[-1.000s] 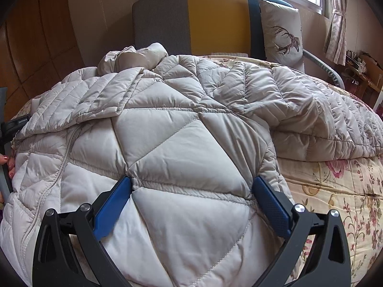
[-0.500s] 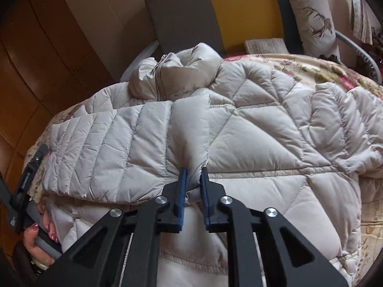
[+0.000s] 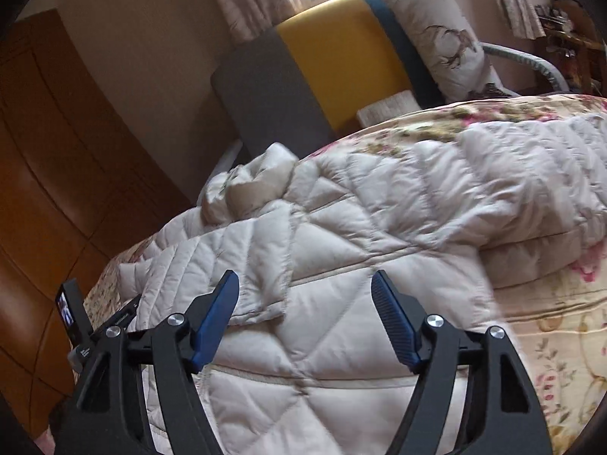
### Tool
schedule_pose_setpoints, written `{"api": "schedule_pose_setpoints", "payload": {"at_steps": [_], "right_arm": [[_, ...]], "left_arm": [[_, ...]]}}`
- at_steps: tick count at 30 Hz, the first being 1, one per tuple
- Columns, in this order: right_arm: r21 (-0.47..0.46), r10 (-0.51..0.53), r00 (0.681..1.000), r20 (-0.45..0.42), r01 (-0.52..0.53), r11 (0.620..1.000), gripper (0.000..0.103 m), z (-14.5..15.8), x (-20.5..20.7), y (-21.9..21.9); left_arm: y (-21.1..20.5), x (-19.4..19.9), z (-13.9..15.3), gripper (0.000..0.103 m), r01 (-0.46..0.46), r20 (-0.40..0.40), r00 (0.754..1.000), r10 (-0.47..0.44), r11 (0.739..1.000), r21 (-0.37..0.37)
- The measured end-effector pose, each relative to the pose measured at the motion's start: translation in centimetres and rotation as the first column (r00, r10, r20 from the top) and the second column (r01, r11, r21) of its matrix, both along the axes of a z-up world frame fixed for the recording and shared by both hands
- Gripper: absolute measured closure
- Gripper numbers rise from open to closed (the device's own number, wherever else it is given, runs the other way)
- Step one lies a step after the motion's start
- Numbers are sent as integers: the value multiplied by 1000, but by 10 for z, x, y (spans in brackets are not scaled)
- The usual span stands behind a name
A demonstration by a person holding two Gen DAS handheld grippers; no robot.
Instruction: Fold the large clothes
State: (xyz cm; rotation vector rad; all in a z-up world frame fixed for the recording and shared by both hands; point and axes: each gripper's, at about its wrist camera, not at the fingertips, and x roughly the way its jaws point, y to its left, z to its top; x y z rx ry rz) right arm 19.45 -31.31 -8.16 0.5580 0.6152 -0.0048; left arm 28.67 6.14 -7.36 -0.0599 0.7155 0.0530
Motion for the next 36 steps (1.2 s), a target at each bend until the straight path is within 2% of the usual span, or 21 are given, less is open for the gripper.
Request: {"api": "schedule_pose_setpoints", "payload": {"at_steps": [2, 4, 6, 9, 10, 15, 18, 21, 22, 24, 25, 28, 31, 36], "right_arm": [[28, -130, 991, -29, 130, 991, 31, -4, -19, -43], [62, -259, 963, -70, 263, 963, 30, -13, -37, -90], [101, -383, 914, -135, 397, 912, 30, -26, -53, -140], [173, -513, 834, -202, 546, 820, 31, -45, -78, -207], [194, -545, 812, -210, 581, 791, 34, -51, -84, -226], [358, -611, 779, -140, 615, 702, 39, -62, -101, -296], [361, -647, 748, -144, 649, 670, 42, -60, -97, -314], [325, -658, 736, -157, 668, 670, 42, -55, -86, -322], [317, -662, 733, -156, 672, 669, 45, -54, -85, -324], [308, -669, 724, -169, 684, 662, 59, -52, -80, -332], [307, -669, 722, -179, 687, 659, 70, -52, -78, -335], [296, -666, 723, -183, 686, 664, 81, -44, -77, -336], [197, -656, 745, -121, 666, 720, 86, -15, -70, -320], [71, -562, 827, 9, 560, 826, 88, 39, -41, -258]], "left_arm": [[4, -6, 3, 7, 2, 34, 999, -1, 1000, -25], [4, -12, 9, 4, 14, 77, 997, -11, 999, -39], [2, -16, 13, 4, 23, 108, 994, -20, 999, -24], [-4, -15, 13, 4, 21, 101, 995, -22, 1000, 9], [-6, -15, 13, 4, 18, 98, 995, -19, 1000, 19], [-6, -12, 11, 4, 5, 80, 997, -8, 999, 35], [-7, -9, 7, 4, 0, 57, 998, -3, 999, 47], [-7, -9, 6, 4, -2, 56, 998, 0, 999, 48], [-7, -8, 5, 4, -3, 55, 998, 0, 999, 48], [-7, -8, 4, 4, -4, 51, 999, 1, 999, 50], [-7, -7, 4, 4, -3, 50, 999, 1, 999, 50], [-7, -7, 3, 4, -2, 47, 999, 0, 999, 44], [-6, -6, 3, 4, -2, 46, 999, 1, 999, 38], [-6, -7, 2, 4, -2, 46, 999, 1, 999, 37]]}}
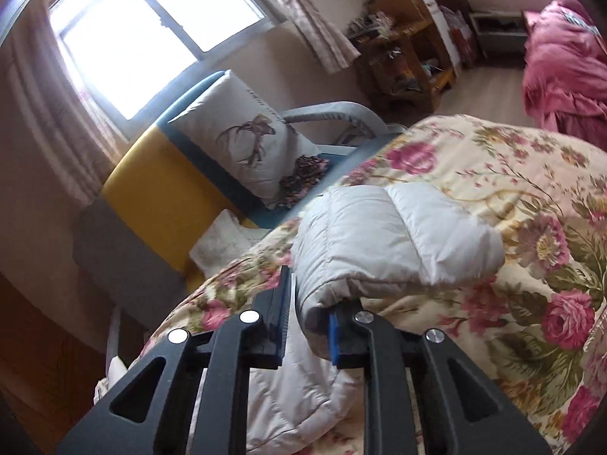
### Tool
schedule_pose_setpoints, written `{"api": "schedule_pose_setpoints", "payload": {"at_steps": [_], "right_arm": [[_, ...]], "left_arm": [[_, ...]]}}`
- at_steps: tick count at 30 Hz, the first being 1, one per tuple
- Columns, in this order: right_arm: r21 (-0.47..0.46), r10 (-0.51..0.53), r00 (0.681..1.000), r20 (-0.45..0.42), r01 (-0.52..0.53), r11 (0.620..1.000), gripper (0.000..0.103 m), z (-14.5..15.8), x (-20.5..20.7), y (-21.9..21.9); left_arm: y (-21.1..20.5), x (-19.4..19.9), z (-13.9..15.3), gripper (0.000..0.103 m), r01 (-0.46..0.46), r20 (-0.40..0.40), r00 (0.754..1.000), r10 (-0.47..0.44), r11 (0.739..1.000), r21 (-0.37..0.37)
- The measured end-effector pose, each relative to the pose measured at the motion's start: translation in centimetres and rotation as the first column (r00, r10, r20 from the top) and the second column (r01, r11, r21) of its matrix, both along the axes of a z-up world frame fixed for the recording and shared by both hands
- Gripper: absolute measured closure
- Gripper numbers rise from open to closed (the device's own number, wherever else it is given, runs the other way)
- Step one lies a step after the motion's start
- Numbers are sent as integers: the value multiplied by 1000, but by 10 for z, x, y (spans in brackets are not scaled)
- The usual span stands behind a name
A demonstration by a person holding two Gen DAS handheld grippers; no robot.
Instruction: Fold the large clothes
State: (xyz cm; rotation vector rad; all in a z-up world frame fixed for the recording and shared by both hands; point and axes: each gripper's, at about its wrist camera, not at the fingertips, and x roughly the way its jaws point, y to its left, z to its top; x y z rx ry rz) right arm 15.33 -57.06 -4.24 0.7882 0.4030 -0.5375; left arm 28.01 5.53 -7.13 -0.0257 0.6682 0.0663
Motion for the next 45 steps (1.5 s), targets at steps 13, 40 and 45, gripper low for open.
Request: {"api": "schedule_pose_setpoints", "payload": {"at_steps": [13, 40, 45], "right_arm": [[-476, 508, 849, -147, -510, 716, 88, 61, 87, 283], [-389, 246, 931, -269, -339, 857, 2, -63, 43, 294], [-355, 192, 950, -246, -273, 894, 2, -62, 32, 269]], "left_arm": [[2, 0, 0, 4, -6, 0, 1000, 6, 1000, -13], [-18, -32, 75, 4, 96, 71, 994, -87, 987, -126], [-83, -23, 94, 6, 290, 8, 955, -298, 922, -256]]}}
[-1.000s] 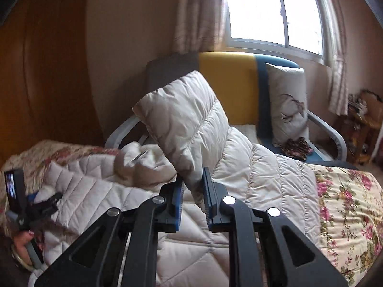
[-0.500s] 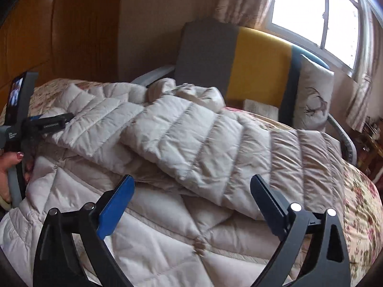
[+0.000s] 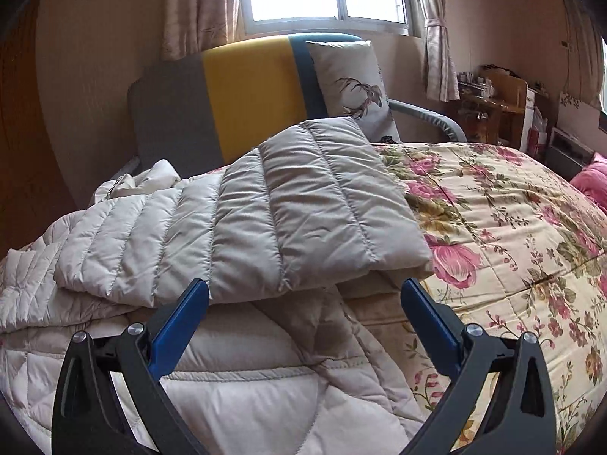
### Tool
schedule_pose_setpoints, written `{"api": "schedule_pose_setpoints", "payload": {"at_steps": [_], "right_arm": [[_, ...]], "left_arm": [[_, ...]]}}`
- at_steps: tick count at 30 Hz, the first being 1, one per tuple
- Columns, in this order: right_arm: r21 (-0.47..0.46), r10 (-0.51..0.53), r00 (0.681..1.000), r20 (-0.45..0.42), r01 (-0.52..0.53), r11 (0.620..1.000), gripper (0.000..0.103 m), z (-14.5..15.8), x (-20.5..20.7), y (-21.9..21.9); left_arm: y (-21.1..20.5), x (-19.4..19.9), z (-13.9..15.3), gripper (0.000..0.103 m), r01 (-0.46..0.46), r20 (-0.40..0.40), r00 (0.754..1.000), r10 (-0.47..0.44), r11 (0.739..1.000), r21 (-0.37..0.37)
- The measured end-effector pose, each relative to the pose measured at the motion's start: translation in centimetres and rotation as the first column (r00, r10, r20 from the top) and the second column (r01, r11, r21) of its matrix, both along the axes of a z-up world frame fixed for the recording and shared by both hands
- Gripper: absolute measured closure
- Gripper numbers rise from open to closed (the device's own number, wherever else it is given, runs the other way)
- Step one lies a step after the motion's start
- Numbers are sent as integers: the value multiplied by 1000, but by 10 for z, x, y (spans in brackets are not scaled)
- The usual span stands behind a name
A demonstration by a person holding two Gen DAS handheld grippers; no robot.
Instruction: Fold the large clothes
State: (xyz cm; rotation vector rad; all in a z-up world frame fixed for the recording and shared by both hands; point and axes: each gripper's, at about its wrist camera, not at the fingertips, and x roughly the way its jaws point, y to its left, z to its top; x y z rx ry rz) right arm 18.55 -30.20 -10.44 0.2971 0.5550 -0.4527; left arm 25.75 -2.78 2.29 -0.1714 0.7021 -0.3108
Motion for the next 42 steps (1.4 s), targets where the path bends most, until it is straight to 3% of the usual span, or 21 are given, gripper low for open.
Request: {"api": "schedule_pose_setpoints", "payload": {"at_steps": [3, 6, 7, 8, 9, 11, 12, 18, 21, 24, 29, 33, 37, 39, 42], "right_arm": [[42, -53, 998, 46, 52, 998, 2, 6, -18, -7], [108, -111, 989, 97, 100, 989, 2, 5, -33, -19], [134, -131, 985, 111, 116, 984, 2, 4, -37, -24], [160, -147, 982, 120, 127, 979, 2, 3, -41, -26], [187, -161, 979, 122, 137, 973, 2, 4, -42, -30], [239, -182, 976, 115, 151, 959, 2, 0, -44, -39], [263, -188, 975, 115, 153, 952, 2, -1, -45, -42], [317, -207, 969, 138, 155, 936, 2, -3, -53, -47], [317, -204, 969, 137, 153, 936, 2, -3, -53, -45], [317, -202, 970, 132, 151, 936, 2, -3, -53, -44], [303, -197, 974, 110, 156, 940, 2, -2, -50, -40], [199, -127, 991, 51, 114, 973, 2, 19, -34, -24], [0, -14, 996, 93, 14, 1000, 2, 54, -3, -8], [-79, -11, 999, 39, 14, 997, 2, 59, 27, -12], [-88, -26, 994, -109, 17, 996, 2, 44, 73, -30]], "left_arm": [[-45, 16, -18, 27, 93, -108, 990, -92, 996, -3], [-76, 32, -42, 28, 135, -224, 965, -135, 991, -18], [-86, 38, -53, 32, 138, -262, 955, -141, 990, -31], [-91, 42, -60, 46, 133, -287, 948, -137, 990, -37], [-94, 45, -66, 67, 122, -305, 943, -129, 992, -43], [-99, 45, -71, 90, 118, -327, 934, -146, 988, -105], [-99, 44, -68, 95, 112, -328, 933, -147, 986, -123], [-64, 29, -19, 98, 83, -202, 972, -119, 981, -178], [-43, 27, -15, 98, 59, -184, 979, -88, 986, -155], [-22, 25, -26, 98, 35, -170, 984, -51, 994, -99], [12, 15, -72, 98, -24, -192, 981, 16, 999, -41], [13, 3, -87, 98, -10, -117, 993, 7, 1000, -27], [8, -3, -92, 98, -3, -86, 996, 2, 1000, -9], [6, -6, -94, 98, 0, -78, 997, 0, 1000, -4], [9, -8, -97, 96, 4, -74, 997, -4, 1000, -9]]}}
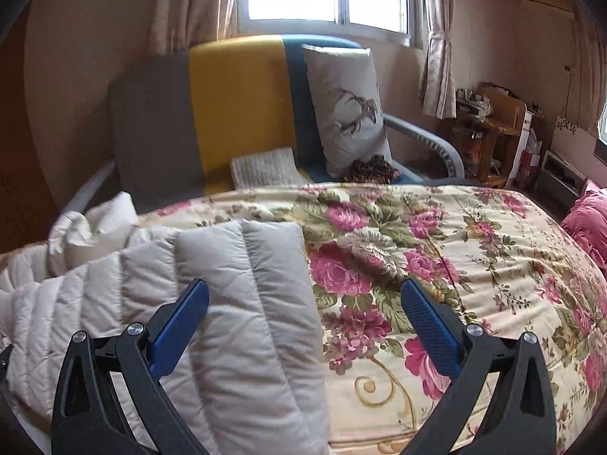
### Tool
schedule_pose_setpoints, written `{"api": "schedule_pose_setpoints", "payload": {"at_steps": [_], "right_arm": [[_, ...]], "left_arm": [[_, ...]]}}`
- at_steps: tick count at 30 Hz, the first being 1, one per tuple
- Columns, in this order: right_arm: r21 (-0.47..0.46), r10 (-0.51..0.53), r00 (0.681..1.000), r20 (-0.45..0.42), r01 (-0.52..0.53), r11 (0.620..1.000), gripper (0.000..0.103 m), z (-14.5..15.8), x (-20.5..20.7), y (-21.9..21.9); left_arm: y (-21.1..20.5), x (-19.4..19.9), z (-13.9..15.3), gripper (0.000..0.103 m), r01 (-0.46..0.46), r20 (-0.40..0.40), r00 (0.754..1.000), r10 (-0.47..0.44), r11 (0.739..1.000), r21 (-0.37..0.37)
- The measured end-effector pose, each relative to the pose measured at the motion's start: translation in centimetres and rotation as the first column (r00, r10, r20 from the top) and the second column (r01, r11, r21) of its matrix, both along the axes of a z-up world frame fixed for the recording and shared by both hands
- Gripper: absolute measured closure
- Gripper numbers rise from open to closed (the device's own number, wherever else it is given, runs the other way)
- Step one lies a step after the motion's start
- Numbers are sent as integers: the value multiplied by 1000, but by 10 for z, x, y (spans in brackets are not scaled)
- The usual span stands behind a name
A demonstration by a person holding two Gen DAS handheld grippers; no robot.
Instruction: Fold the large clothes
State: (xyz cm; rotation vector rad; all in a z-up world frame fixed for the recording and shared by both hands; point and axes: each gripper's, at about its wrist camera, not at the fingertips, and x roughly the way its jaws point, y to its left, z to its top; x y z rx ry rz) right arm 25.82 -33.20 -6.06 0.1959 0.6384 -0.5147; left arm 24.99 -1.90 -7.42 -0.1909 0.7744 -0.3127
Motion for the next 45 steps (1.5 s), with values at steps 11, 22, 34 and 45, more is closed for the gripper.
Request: {"api": "schedule_pose_setpoints", "payload": {"at_steps": [11, 22, 34, 45], "right_arm": [[146, -84, 982, -168, 109, 983, 2, -65, 21, -42], [48, 54, 997, -53, -52, 998, 2, 1, -51, 33], [157, 41, 985, -170, -14, 987, 2, -63, -32, 19], [136, 34, 985, -167, -11, 991, 2, -61, -35, 24]], "left_arm": [[2, 5, -13, 94, 54, -21, 998, -55, 998, -38], [10, 8, -14, 94, 58, -27, 998, -59, 996, -64], [15, -6, 2, 74, 47, -31, 998, -48, 998, -33], [9, -4, 44, 32, -15, 30, 999, 12, 993, 120]]}}
